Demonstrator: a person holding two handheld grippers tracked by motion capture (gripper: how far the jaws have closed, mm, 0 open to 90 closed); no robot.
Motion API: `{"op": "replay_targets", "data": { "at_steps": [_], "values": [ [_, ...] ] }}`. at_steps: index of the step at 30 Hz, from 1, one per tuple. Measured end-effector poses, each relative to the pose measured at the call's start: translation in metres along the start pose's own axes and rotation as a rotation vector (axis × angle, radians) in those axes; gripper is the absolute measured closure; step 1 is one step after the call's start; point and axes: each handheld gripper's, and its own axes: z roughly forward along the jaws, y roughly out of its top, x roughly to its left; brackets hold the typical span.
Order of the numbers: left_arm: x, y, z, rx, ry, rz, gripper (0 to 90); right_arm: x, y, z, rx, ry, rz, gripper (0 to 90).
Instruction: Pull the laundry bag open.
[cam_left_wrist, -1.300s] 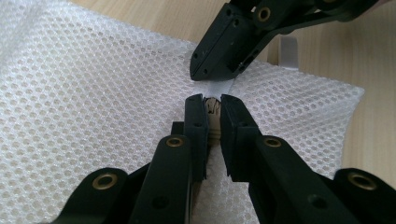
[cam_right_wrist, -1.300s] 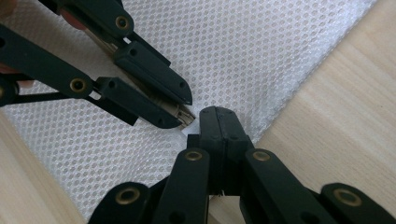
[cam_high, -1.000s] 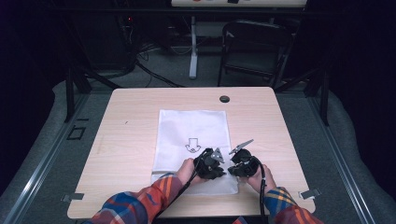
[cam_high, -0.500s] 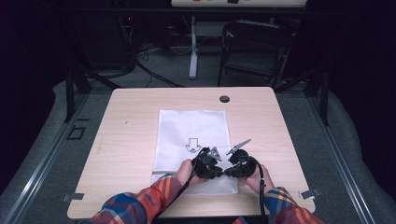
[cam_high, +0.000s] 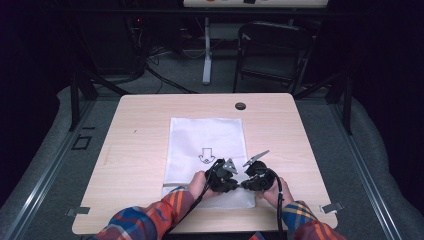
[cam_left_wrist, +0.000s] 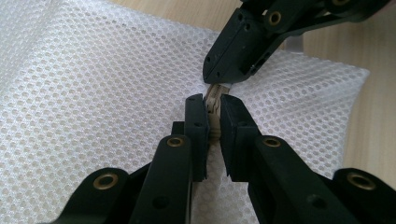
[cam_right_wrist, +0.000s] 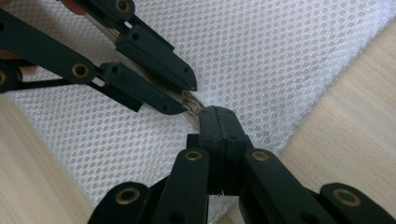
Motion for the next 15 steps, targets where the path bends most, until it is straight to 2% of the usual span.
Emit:
{"op": "replay_targets", "data": {
  "at_steps": [15],
  "values": [
    [0.0054,-0.0045,-0.0090,0.012,-0.027,-0.013,81.7,-0.0005,0.0004,-0.0003,0.007,0.003,0.000,90.0]
  ]
}}
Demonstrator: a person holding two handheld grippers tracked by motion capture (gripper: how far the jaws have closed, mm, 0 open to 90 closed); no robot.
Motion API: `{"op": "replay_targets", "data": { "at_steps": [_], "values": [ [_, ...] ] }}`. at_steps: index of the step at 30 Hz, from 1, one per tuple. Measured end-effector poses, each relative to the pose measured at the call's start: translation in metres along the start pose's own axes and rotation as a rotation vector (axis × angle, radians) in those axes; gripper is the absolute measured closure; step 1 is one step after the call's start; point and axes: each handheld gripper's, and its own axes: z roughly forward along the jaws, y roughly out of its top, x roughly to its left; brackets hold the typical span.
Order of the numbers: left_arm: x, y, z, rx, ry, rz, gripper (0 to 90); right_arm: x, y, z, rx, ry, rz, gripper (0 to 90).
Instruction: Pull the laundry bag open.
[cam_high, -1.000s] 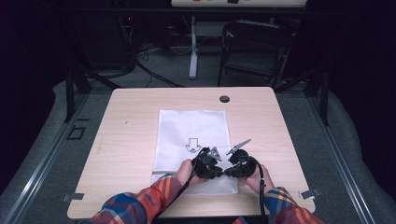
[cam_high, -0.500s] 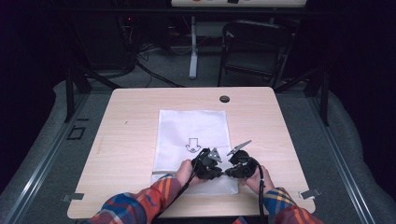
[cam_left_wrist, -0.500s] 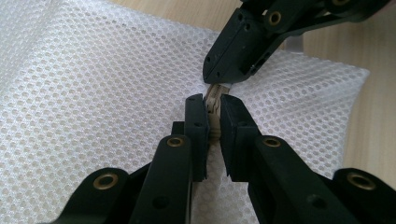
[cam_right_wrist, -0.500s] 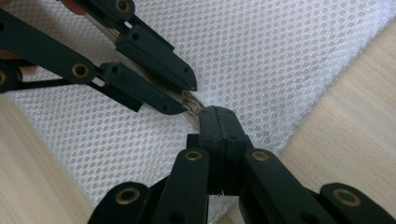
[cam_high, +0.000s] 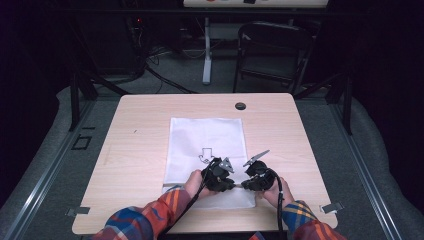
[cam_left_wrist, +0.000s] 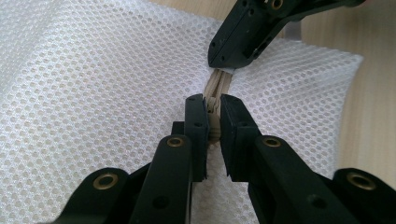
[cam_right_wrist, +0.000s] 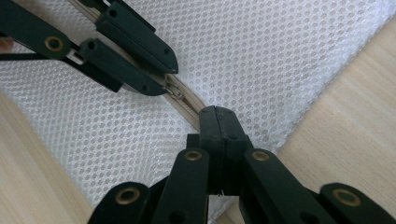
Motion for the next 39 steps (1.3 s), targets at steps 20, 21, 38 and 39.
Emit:
{"op": "replay_targets", "data": {
  "at_steps": [20,21,38,39],
  "values": [
    [0.003,-0.003,0.004,-0.011,-0.004,-0.039,81.2,0.006,0.006,0.004,-0.027,-0.013,-0.044,90.0],
    [0.002,-0.003,0.004,-0.007,-0.001,-0.036,81.1,0.006,0.006,0.004,-0.028,-0.017,-0.048,90.0],
    [0.002,-0.003,0.004,-0.008,0.001,-0.036,81.0,0.007,-0.001,0.006,-0.077,-0.021,-0.130,90.0],
    [0.001,-0.003,0.004,-0.010,0.001,-0.034,81.0,0.007,-0.002,0.006,-0.079,-0.026,-0.129,90.0]
  ]
}}
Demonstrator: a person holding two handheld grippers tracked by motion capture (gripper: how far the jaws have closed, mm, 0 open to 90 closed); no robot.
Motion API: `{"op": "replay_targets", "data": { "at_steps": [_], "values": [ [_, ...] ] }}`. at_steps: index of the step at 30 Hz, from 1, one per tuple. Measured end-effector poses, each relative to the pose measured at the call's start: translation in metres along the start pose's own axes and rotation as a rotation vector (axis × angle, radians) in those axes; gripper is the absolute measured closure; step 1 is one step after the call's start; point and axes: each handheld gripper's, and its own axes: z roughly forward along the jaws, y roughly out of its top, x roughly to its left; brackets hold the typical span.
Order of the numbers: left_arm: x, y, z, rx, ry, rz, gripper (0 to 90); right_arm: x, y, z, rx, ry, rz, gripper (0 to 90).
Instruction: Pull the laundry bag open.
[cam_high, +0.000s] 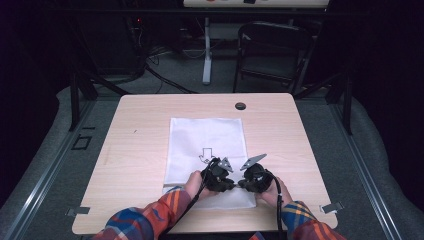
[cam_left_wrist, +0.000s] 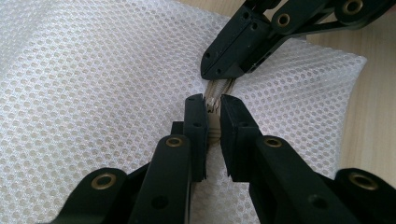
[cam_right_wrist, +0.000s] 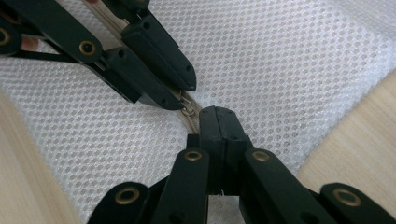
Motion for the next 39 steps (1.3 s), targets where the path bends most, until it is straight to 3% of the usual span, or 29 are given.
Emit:
{"op": "replay_targets", "data": {
  "at_steps": [9,39],
  "values": [
    [-0.002,0.001,-0.001,0.016,0.015,0.012,81.6,0.001,0.002,0.000,0.014,0.003,0.022,90.0],
    [0.004,-0.007,-0.014,0.027,-0.005,-0.008,81.6,-0.002,0.001,-0.001,0.025,0.009,0.037,90.0]
  ]
}}
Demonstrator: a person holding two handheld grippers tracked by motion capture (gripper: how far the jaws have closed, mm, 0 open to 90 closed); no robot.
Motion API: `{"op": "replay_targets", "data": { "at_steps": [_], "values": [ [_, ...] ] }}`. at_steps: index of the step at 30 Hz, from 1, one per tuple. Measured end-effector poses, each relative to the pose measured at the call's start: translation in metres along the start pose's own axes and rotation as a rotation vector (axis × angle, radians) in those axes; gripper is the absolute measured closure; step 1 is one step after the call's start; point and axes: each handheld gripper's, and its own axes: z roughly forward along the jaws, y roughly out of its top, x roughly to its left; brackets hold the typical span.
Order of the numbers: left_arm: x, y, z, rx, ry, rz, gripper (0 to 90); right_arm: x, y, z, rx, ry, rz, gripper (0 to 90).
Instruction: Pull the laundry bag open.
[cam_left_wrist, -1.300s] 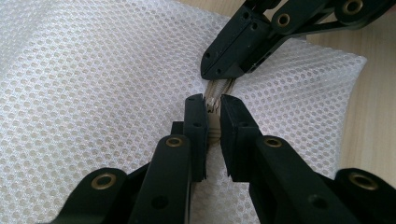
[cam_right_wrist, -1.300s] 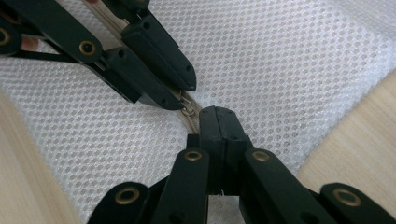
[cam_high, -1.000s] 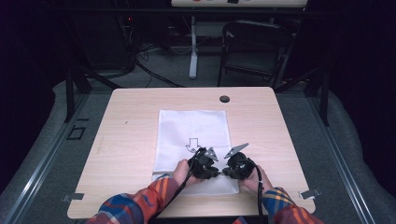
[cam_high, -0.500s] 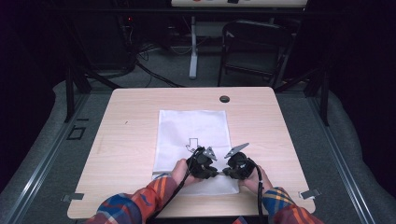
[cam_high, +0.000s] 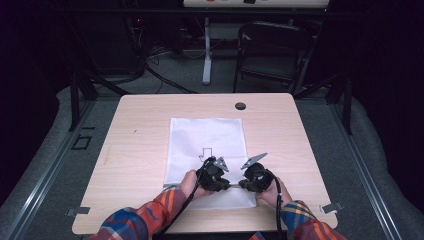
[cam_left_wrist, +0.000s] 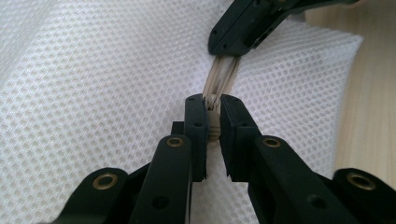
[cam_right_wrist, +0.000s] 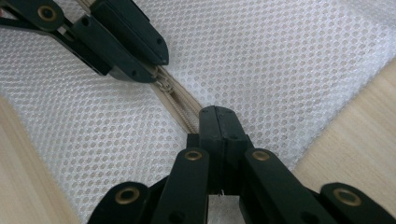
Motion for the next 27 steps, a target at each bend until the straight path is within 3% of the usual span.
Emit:
{"op": "replay_targets", "data": {
  "at_steps": [27],
  "values": [
    [0.0039,-0.0057,-0.0079,0.017,-0.005,-0.011,81.4,-0.0010,-0.0004,-0.0001,-0.001,0.008,0.010,90.0]
  ]
}}
